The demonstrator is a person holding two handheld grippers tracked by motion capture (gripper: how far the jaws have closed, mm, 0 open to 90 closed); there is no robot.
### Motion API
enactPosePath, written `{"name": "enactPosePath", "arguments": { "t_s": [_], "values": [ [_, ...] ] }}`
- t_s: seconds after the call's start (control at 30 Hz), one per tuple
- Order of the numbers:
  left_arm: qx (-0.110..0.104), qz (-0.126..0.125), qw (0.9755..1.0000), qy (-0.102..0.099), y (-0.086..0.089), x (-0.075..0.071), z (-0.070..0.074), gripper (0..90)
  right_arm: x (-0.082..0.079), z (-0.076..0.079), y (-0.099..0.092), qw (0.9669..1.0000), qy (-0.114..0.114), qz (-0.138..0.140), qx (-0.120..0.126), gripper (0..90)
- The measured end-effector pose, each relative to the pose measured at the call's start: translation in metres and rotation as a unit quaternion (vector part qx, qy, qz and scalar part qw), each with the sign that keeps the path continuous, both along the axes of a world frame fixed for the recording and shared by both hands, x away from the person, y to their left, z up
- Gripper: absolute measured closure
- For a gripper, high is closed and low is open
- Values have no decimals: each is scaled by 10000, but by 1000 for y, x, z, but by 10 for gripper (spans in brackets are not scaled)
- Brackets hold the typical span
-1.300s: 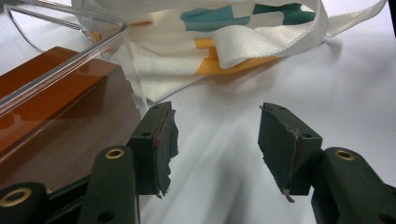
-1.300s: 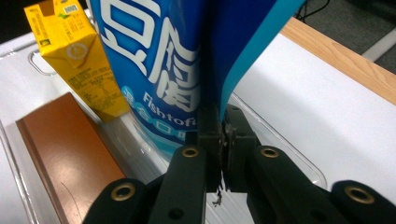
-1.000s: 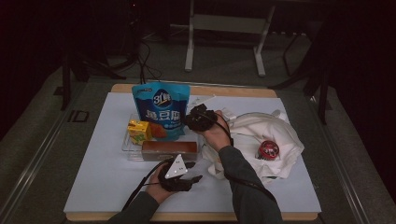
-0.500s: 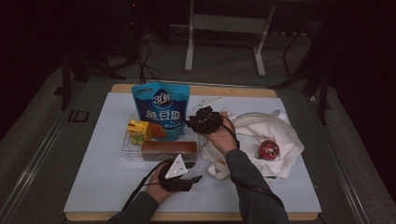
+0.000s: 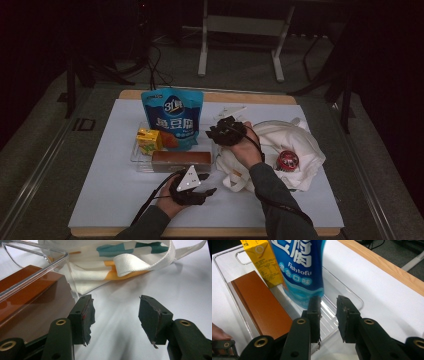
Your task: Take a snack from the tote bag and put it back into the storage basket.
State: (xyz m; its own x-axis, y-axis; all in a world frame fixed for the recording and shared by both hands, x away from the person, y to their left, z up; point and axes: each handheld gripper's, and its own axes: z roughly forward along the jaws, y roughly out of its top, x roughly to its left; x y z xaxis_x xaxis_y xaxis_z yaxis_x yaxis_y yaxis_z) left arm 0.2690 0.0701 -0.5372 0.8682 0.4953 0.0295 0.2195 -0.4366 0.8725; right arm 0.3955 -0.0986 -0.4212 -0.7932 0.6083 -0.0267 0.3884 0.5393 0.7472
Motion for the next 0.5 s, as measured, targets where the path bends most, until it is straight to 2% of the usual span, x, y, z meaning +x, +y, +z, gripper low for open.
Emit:
{"name": "enactPosePath", "arguments": {
  "t_s": [0.33,0.5],
  "values": [
    [0,-13,10000,16,1,1,0,445,-7,-1,-17,10000,14,-16,-64,733],
    [5,-4,10000,14,1,1,0,445,-11,0,-25,10000,29,-45,-18,731]
  ]
}}
